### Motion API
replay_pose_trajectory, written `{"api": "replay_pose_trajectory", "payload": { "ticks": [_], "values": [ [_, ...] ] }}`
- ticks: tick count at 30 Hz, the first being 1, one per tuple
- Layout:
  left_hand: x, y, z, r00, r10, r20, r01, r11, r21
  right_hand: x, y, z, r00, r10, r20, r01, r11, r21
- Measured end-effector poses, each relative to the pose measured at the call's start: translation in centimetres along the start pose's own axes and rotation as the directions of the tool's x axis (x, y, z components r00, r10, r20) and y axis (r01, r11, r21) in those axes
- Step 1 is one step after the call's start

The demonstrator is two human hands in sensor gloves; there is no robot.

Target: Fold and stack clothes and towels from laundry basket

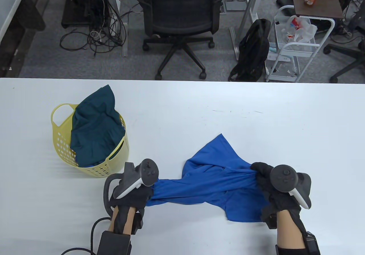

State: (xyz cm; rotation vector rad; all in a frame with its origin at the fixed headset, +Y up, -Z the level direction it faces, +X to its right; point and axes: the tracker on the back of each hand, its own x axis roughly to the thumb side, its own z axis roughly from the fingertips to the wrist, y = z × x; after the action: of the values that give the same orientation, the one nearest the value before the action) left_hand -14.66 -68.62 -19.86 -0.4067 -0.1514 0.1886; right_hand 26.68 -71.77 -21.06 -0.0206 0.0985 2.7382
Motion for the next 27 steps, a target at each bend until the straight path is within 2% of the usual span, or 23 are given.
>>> {"api": "replay_pose_trajectory", "payload": {
  "ticks": [2,4,5,7,10,12,14,17,19,21,27],
  "values": [
    [-0.3,1.3,1.2,0.973,0.144,0.180,-0.158,0.985,0.067,-0.5,-0.6,0.3,0.996,0.067,-0.058,-0.072,0.995,-0.073],
    [-1.0,2.2,2.3,0.940,0.182,0.289,-0.237,0.957,0.168,-1.3,-1.3,0.7,0.985,0.113,-0.128,-0.134,0.976,-0.170],
    [-1.1,2.3,2.5,0.936,0.176,0.305,-0.242,0.951,0.192,-1.5,-1.5,0.8,0.983,0.116,-0.141,-0.141,0.972,-0.186],
    [-1.1,1.9,2.3,0.954,0.136,0.269,-0.191,0.962,0.194,-2.2,-1.9,1.0,0.979,0.100,-0.177,-0.136,0.970,-0.204],
    [-0.1,-1.2,0.3,0.992,-0.020,0.128,0.010,0.997,0.082,-2.5,-1.9,0.9,0.968,0.139,-0.208,-0.176,0.969,-0.171],
    [1.1,-4.5,-2.1,0.978,-0.195,0.079,0.203,0.973,-0.112,-2.4,-1.4,0.7,0.951,0.209,-0.229,-0.238,0.966,-0.104],
    [1.5,-5.7,-2.9,0.956,-0.293,0.035,0.294,0.935,-0.198,-2.4,-1.1,0.6,0.941,0.245,-0.232,-0.268,0.961,-0.070],
    [0.9,-4.6,-2.3,0.939,-0.341,-0.053,0.331,0.934,-0.136,-2.2,-0.9,0.5,0.935,0.264,-0.238,-0.281,0.959,-0.040],
    [0.0,-3.2,-1.3,0.919,-0.359,-0.163,0.352,0.933,-0.073,-2.2,-0.9,0.5,0.935,0.262,-0.237,-0.280,0.959,-0.044],
    [-0.2,-2.2,-0.6,0.904,-0.370,-0.215,0.367,0.929,-0.051,-2.2,-0.8,0.4,0.935,0.268,-0.233,-0.284,0.958,-0.040],
    [2.0,0.9,2.7,0.905,-0.372,-0.207,0.403,0.906,0.130,-2.1,-0.7,0.4,0.934,0.275,-0.229,-0.290,0.956,-0.037]
  ]
}}
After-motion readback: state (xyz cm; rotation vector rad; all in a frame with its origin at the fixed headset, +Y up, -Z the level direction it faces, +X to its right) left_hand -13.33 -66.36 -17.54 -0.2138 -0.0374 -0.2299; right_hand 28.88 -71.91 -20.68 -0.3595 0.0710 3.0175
